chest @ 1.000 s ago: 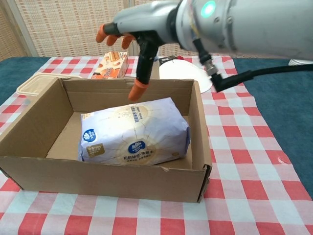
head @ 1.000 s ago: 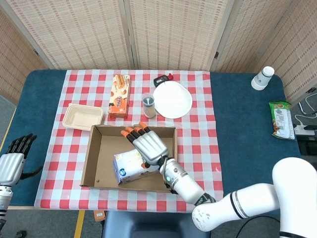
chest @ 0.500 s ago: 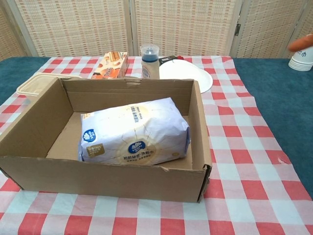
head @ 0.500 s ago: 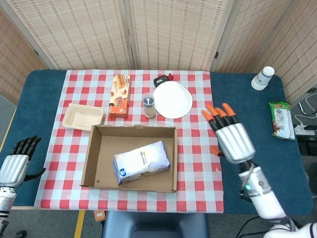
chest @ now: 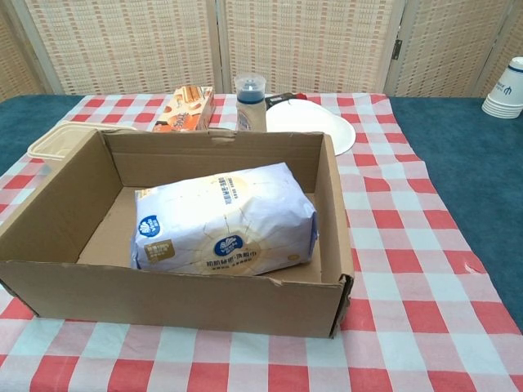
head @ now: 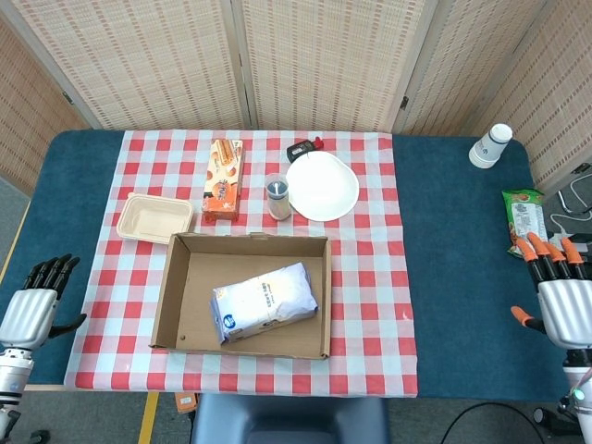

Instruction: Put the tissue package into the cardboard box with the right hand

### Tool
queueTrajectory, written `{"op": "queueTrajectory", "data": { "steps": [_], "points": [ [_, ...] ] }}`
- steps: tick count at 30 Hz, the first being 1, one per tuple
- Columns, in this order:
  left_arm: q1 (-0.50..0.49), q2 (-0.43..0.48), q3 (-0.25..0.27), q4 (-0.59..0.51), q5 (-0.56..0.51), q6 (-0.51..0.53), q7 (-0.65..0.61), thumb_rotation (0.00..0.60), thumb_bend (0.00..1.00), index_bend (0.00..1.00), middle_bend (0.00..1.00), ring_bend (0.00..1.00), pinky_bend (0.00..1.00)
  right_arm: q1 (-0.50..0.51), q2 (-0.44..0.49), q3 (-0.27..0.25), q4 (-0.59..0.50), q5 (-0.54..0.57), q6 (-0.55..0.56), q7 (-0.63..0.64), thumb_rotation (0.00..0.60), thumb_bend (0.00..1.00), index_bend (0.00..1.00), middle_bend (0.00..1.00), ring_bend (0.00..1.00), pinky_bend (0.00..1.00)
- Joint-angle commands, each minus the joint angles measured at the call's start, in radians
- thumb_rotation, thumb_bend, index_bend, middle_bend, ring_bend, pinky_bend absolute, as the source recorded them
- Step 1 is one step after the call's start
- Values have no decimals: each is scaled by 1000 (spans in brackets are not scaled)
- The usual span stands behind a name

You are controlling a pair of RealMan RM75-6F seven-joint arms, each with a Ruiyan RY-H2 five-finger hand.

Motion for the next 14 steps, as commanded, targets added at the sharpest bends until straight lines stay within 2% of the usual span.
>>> {"op": "queueTrajectory", "data": {
  "steps": [1,14],
  "points": [
    [0,0,-3,3,-4,0,-3,600,210,0,0,0,72,-52,-71,18,93,-37,-21,54,600,0,0,0,0,0],
    [-1,9,-5,-8,2,2,-21,600,210,0,0,0,72,-91,-92,101,136,-103,-46,76,600,0,0,0,0,0]
  ]
}}
